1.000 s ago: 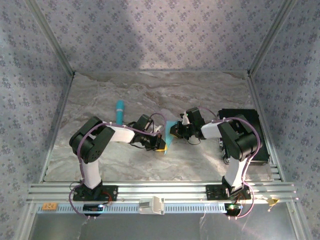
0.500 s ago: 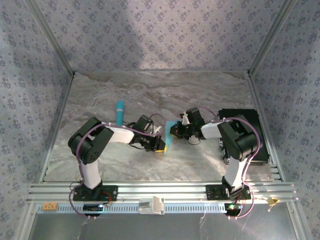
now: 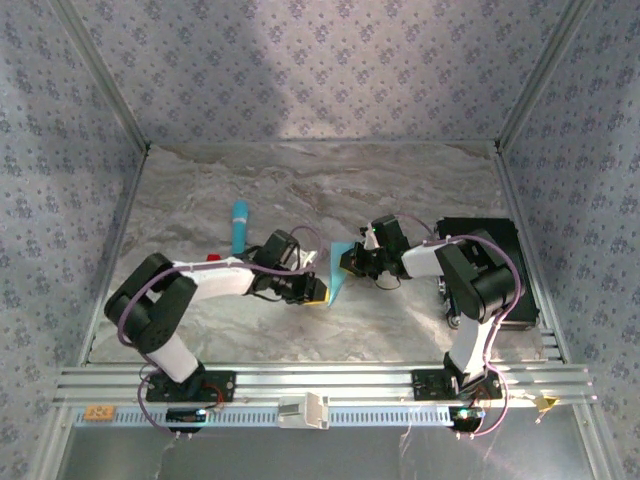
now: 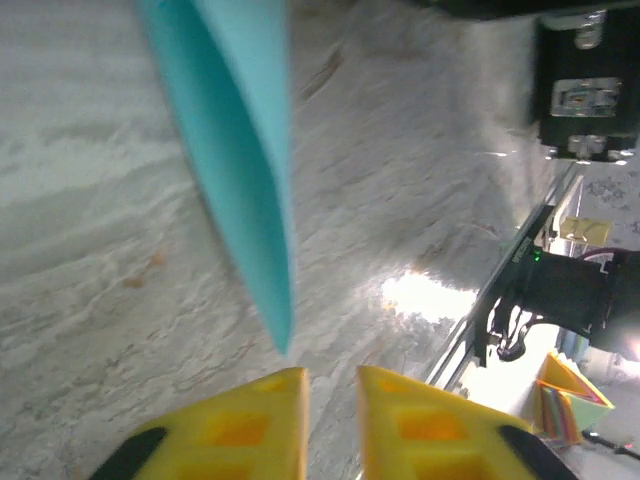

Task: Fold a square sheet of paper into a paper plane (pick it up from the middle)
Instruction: Fold the wing for the fifth time at the center of the table.

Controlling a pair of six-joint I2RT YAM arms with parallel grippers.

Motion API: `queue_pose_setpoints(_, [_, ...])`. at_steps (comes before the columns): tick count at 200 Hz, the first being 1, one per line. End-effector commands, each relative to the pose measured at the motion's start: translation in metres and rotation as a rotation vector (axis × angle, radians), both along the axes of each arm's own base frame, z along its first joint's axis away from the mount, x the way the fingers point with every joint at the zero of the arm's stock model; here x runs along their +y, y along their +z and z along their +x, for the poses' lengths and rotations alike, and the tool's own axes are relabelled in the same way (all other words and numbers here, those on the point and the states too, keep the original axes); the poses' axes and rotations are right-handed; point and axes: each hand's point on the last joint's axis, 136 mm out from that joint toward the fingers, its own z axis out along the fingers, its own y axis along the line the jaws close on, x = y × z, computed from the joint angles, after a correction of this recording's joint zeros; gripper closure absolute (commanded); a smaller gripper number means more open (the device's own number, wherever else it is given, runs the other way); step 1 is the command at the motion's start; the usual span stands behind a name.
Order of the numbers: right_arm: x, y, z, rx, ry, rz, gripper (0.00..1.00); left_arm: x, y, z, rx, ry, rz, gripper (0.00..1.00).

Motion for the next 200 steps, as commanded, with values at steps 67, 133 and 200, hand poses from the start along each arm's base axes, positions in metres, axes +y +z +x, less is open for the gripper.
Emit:
queue_pose_setpoints(67, [-0.035,-0.052,-0.029,0.139,-0.059,-0.194,0.94,-0.046,0.019,0.042,-0.029,0.017,-0.069,0.9])
queue_pose_setpoints(133, [-0.035,-0.05,-0.028,0.135,-0.06,-0.194,0.94,-0.058,0.001,0.05,-0.007,-0.007,-0.037,0.91])
queue_pose_setpoints(200, [-0.036,-0.051,-0.029,0.139,-0.062,-0.199,0.94,-0.06,-0.022,0.045,0.005,-0.047,0.02,0.91])
